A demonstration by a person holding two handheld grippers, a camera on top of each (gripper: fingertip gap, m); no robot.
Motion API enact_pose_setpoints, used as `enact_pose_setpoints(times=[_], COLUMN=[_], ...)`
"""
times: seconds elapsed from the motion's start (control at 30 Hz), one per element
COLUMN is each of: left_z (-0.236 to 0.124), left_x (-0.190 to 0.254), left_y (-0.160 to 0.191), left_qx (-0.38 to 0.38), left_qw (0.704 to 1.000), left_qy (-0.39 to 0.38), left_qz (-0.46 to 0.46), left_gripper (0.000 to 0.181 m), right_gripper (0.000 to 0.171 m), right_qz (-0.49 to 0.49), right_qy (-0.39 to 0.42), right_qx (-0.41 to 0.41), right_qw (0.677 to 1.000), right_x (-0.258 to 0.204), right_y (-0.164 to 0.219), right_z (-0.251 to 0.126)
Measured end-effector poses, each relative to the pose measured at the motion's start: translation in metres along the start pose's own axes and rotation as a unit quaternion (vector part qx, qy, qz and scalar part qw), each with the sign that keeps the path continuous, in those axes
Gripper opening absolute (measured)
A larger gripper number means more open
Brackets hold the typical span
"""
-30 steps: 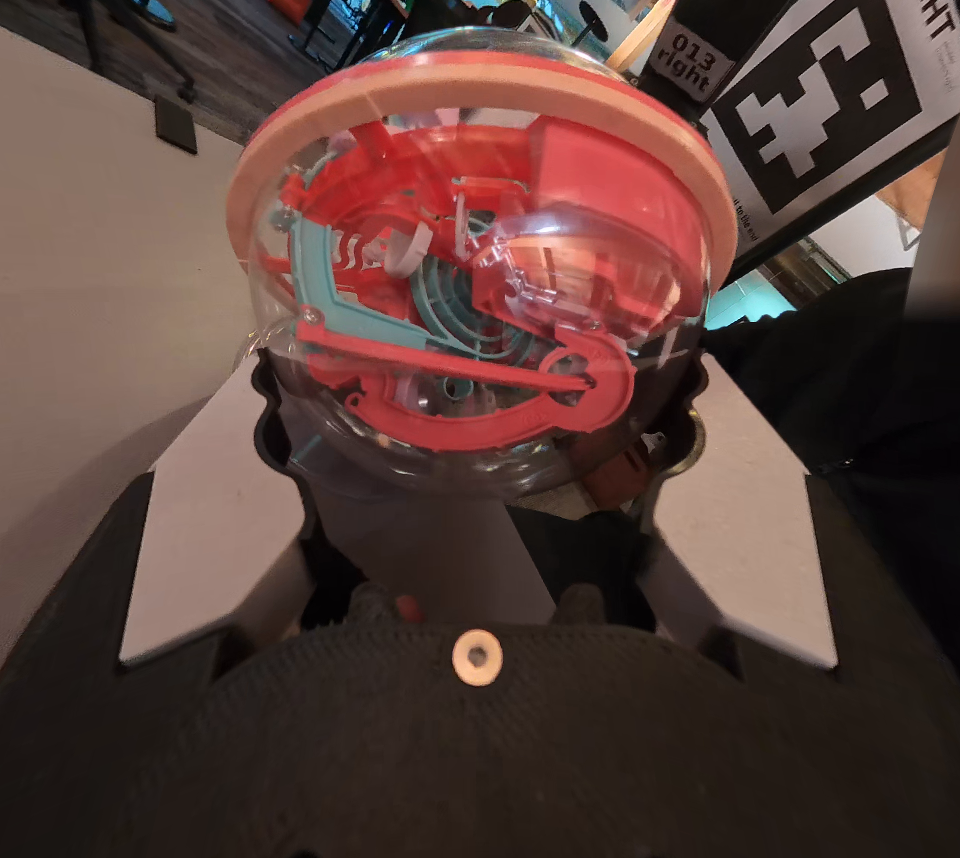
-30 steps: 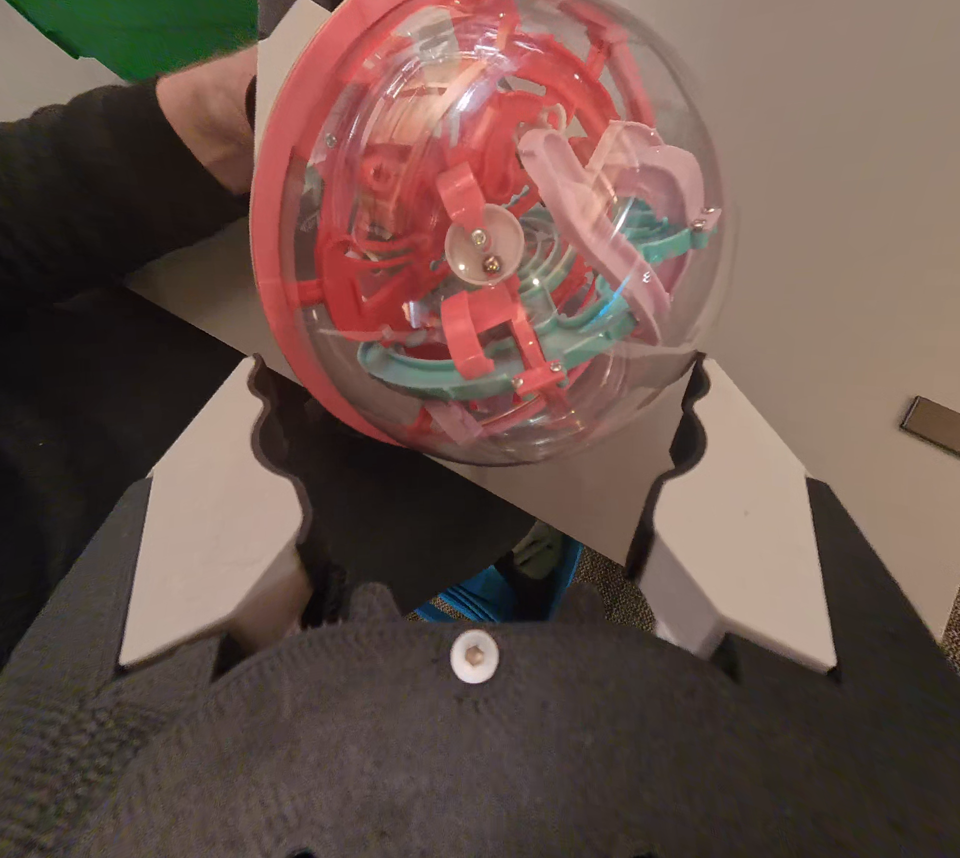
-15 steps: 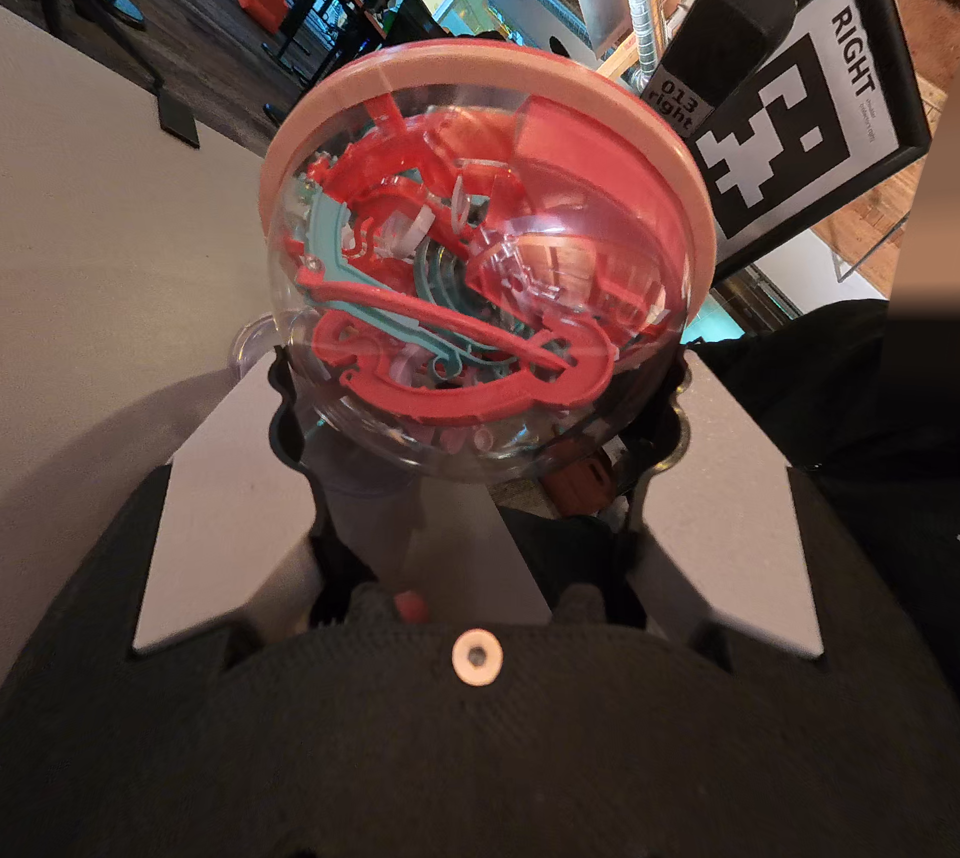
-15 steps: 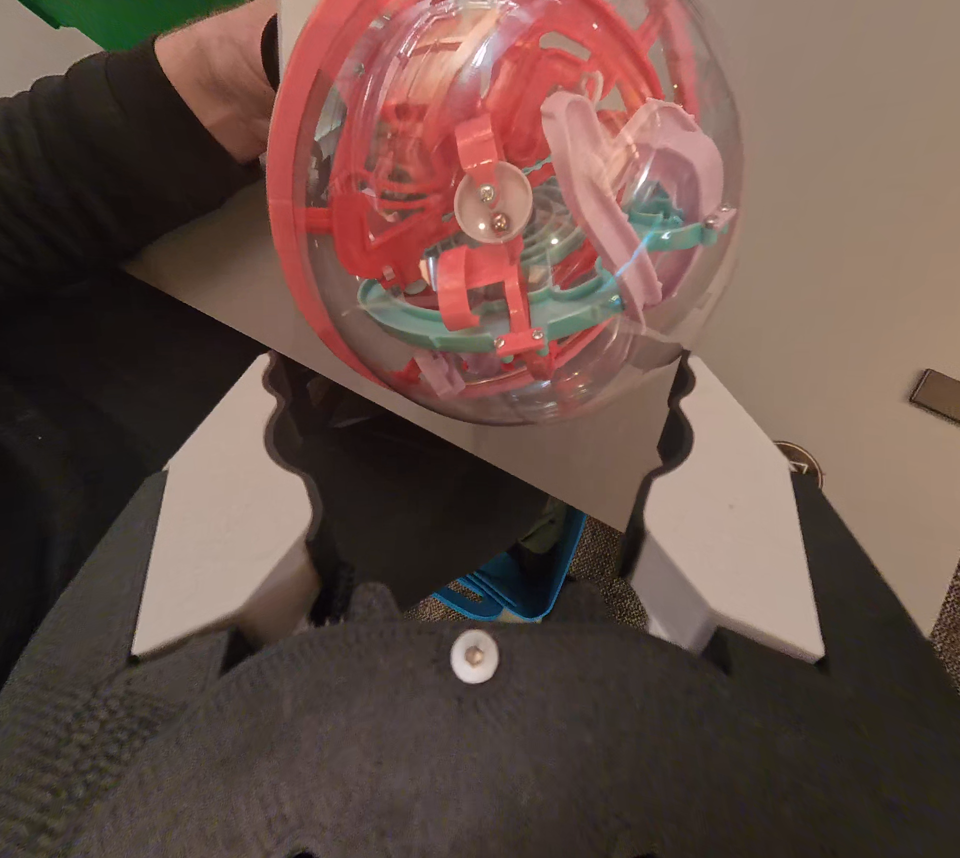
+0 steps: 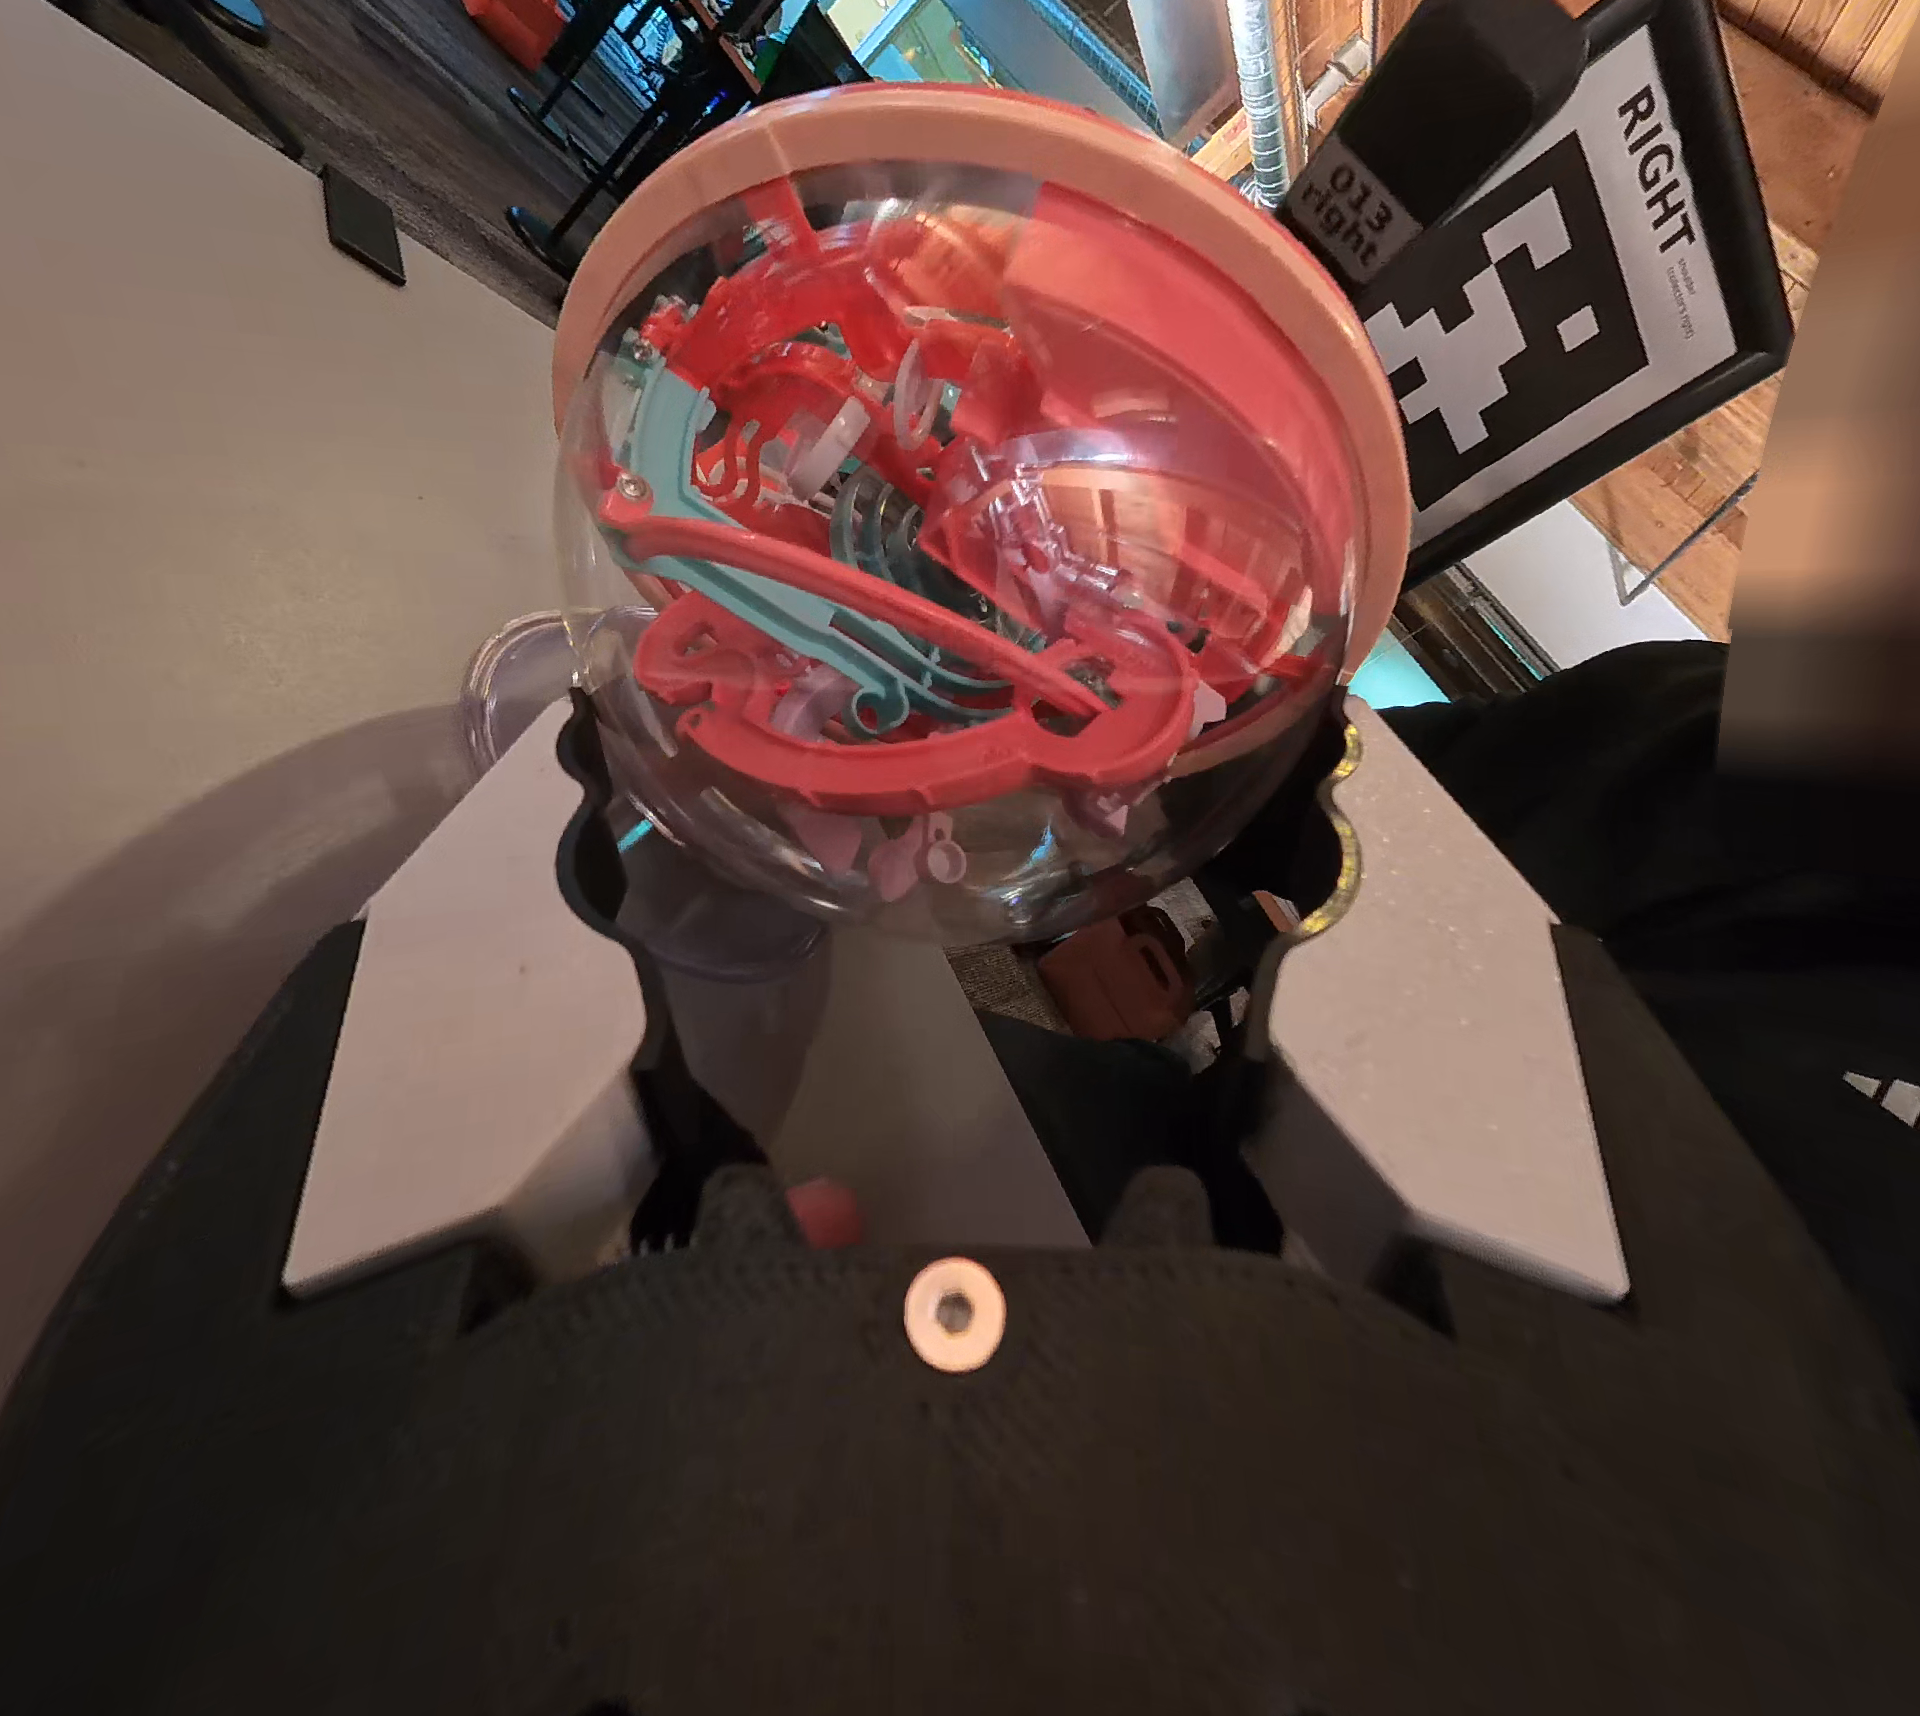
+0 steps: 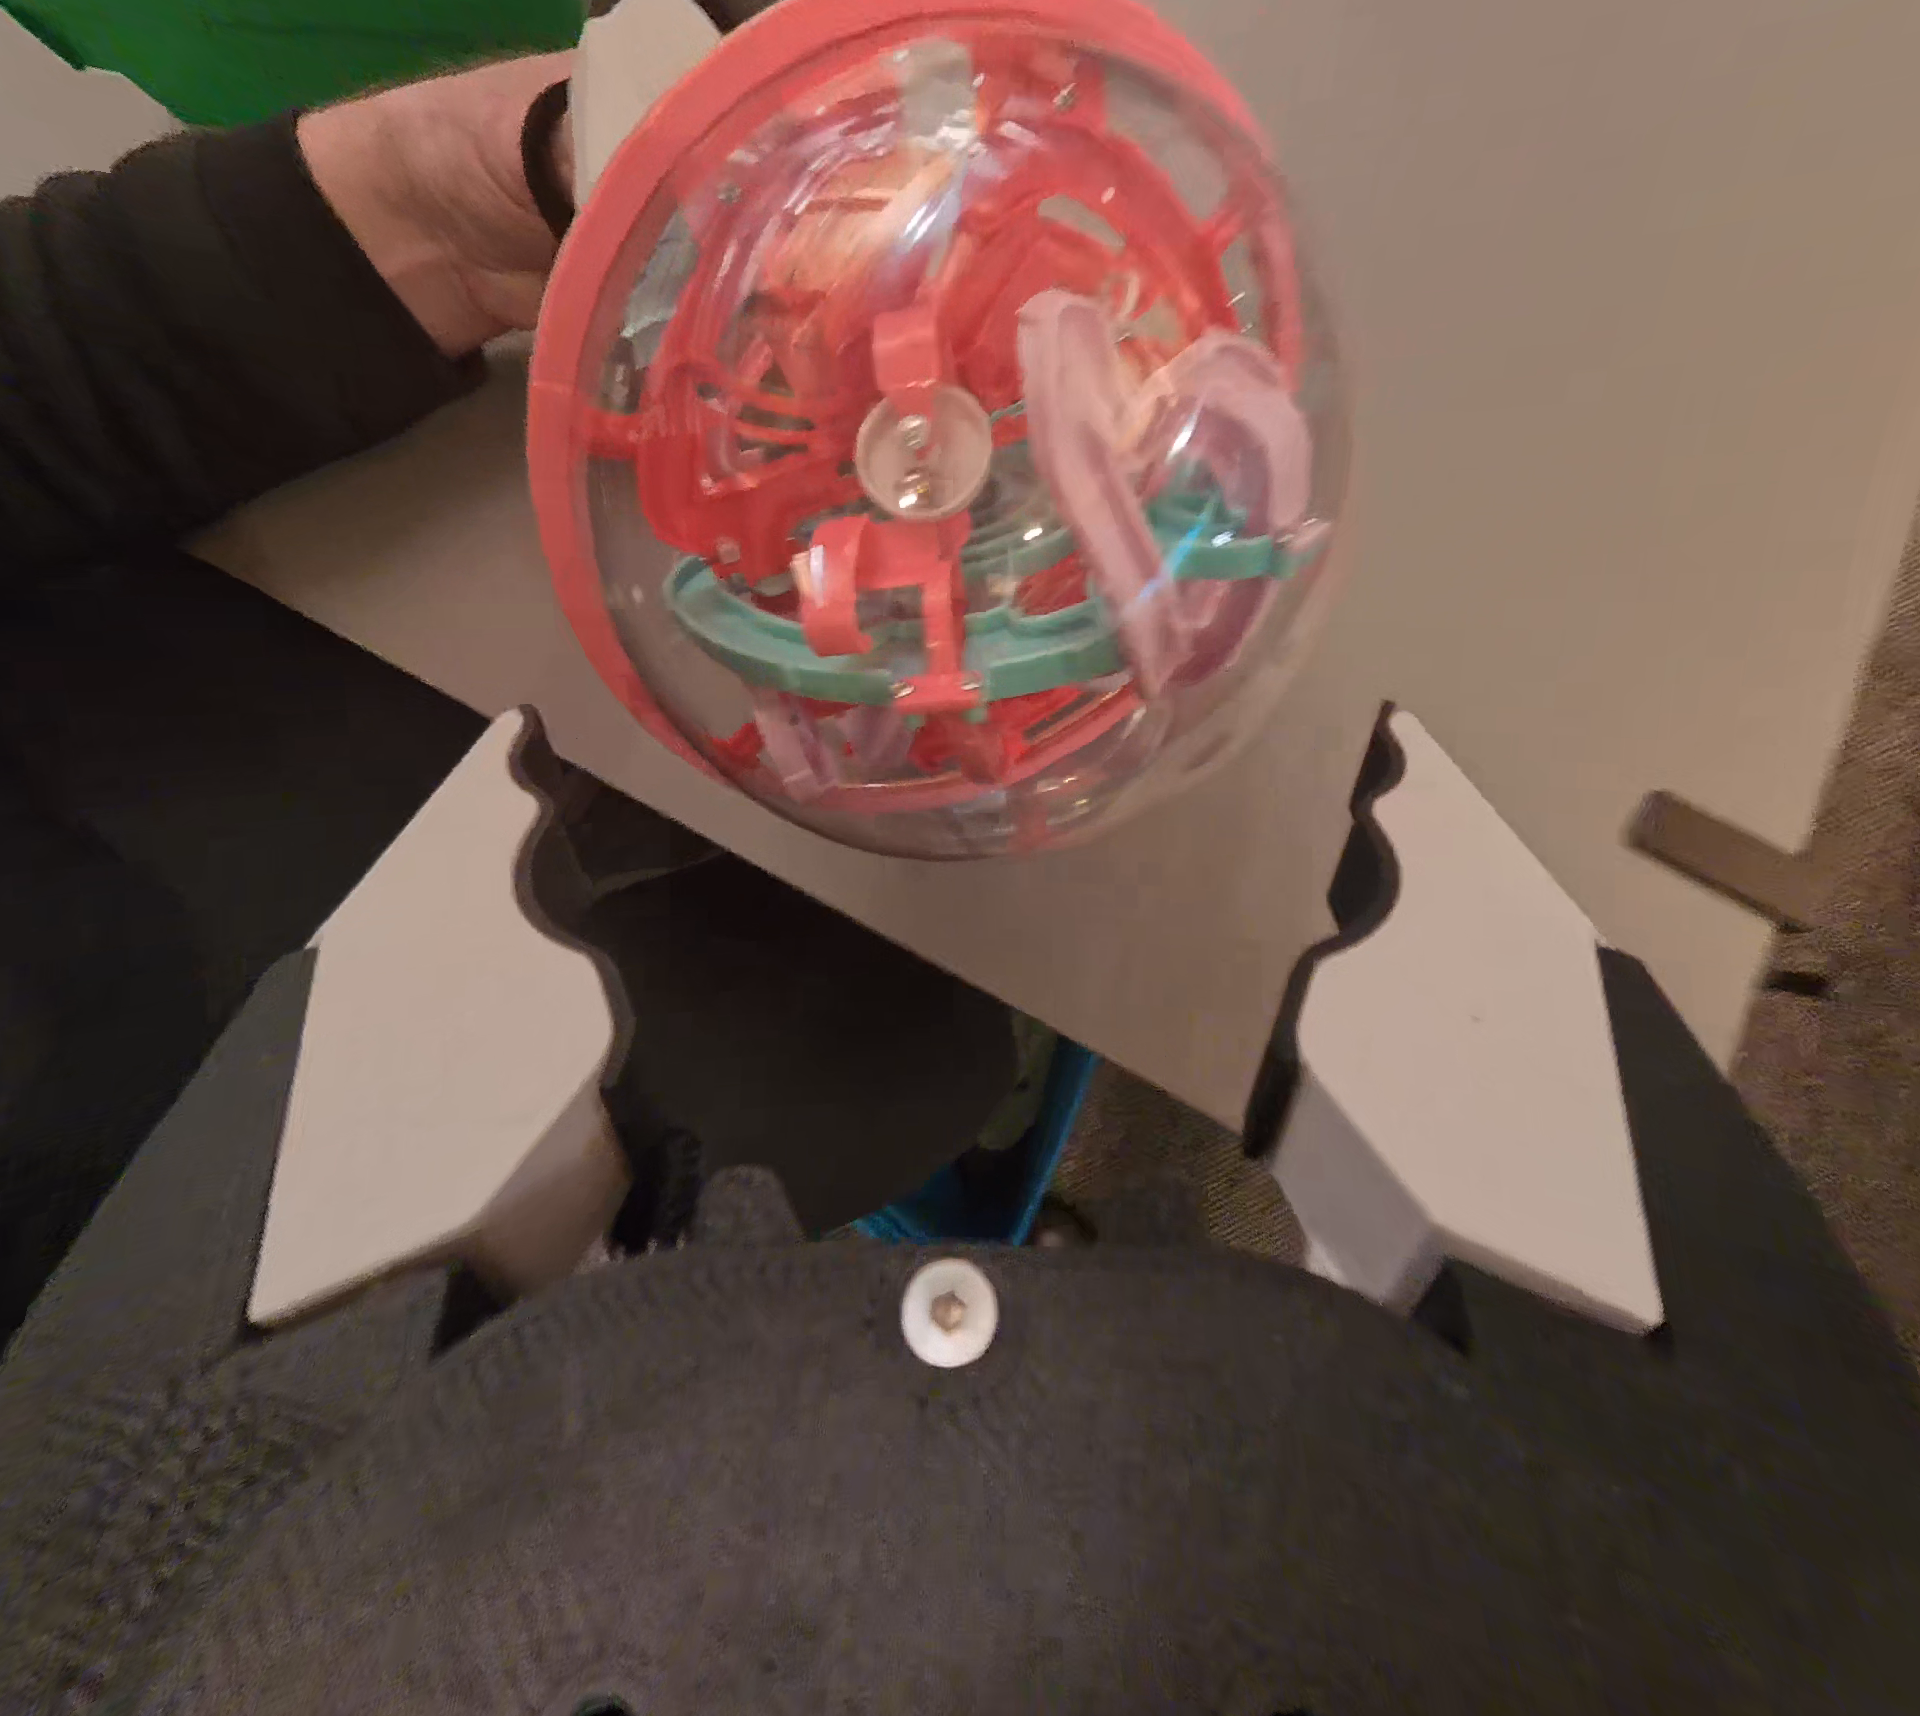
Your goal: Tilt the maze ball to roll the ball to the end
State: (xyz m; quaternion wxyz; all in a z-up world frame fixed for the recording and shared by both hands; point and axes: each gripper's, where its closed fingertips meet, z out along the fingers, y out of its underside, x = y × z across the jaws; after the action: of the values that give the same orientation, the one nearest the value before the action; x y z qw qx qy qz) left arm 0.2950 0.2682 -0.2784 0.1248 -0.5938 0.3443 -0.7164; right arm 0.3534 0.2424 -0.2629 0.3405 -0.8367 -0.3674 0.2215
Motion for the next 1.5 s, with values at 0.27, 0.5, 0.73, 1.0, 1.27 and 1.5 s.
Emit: enact_pose_setpoints(times=[0.27, 0.5, 0.73, 1.0, 1.27, 1.5], left_z=[0.003, 0.004, 0.004, -0.009, -0.01, -0.002], left_x=[-0.001, -0.005, -0.005, -0.005, 0.002, -0.003], left_y=[0.001, -0.002, -0.005, -0.009, 0.001, 0.005], left_qx=[-0.007, 0.001, 0.015, 0.05, 0.025, 0.006], left_qw=[1.0, 0.998, 0.997, 0.998, 0.998, 0.996], left_qy=[0.006, 0.019, 0.025, -0.018, -0.045, -0.063], left_qz=[-0.02, -0.063, -0.073, -0.026, 0.041, 0.06], left_gripper=[0.129, 0.13, 0.131, 0.121, 0.119, 0.123], right_gripper=[0.144, 0.148, 0.148, 0.148, 0.148, 0.148], right_qz=[-0.099, -0.06, -0.042, -0.039, -0.032, -0.039], right_qy=[-0.08, -0.105, -0.124, -0.117, -0.114, -0.1], right_qx=[0.01, -0.023, -0.056, -0.067, -0.067, -0.065], right_qw=[0.992, 0.992, 0.99, 0.99, 0.991, 0.992], right_x=[0.004, 0.009, 0.01, 0.009, 0.009, 0.007], right_y=[-0.017, -0.021, -0.021, -0.02, -0.019, -0.019], right_z=[0.023, 0.028, 0.029, 0.028, 0.028, 0.028])
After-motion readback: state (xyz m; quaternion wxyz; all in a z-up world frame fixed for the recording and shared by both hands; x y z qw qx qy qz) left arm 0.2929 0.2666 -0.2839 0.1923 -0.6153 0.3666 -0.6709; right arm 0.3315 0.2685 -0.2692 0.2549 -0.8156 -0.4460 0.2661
